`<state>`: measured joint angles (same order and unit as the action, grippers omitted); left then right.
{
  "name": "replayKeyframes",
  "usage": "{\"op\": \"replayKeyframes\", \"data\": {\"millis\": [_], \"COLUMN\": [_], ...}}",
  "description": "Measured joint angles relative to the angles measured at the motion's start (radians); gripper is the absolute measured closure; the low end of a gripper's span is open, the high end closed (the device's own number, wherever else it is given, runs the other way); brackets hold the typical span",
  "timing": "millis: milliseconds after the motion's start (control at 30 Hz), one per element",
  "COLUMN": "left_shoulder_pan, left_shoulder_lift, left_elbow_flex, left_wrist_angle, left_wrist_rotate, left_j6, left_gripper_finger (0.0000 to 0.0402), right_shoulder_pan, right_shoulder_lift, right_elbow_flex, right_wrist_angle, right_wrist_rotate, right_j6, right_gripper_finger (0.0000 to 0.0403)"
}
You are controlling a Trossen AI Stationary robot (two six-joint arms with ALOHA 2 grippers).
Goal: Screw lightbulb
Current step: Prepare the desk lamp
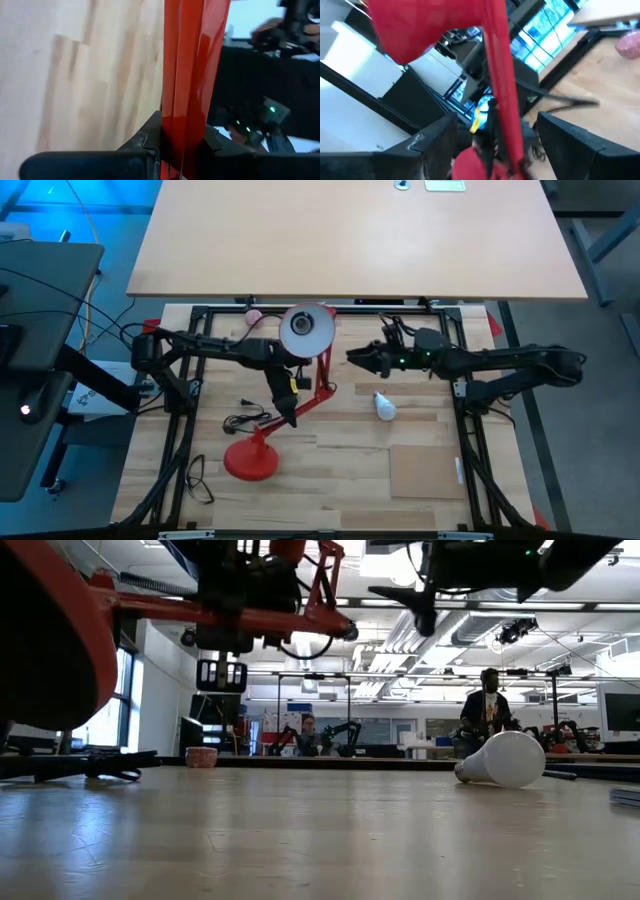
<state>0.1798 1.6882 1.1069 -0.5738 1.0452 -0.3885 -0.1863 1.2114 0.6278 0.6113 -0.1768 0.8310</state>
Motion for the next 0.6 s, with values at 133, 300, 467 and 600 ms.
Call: {"op": "replayKeyframes", "data": {"millis": [133, 300, 467, 600], "left_shoulder_pan": [-0.004, -0.004, 0.0, 0.001], "left_shoulder_lift": [0.0, 0.0, 0.0, 0.0], "left_elbow_flex": [0.0, 0.0, 0.0, 0.0], "left_wrist_angle": [0.052, 0.096, 0.107, 0.106], "left_wrist_rotate": [-0.009, -0.02, -0.034, -0.034], "left_j6": [-0.02, -0.027, -0.028, -0.025], "left_gripper_finger": [0.0357, 0.0357, 0.0357, 0.0357], "right_shoulder_pan": [-0.011, -0.04, -0.032, -0.019], "right_shoulder_lift": [0.095, 0.185, 0.226, 0.229], "right_elbow_flex": [0.055, 0.156, 0.246, 0.274], "right_wrist_angle": [-0.003, 0.007, -0.121, -0.176], "right_wrist_rotate": [0.002, -0.103, -0.211, -0.245], "right_j6": [-0.054, -0.083, -0.142, -0.195], "right_gripper_finger": [0.0139, 0.0139, 0.0139, 0.0139]}}
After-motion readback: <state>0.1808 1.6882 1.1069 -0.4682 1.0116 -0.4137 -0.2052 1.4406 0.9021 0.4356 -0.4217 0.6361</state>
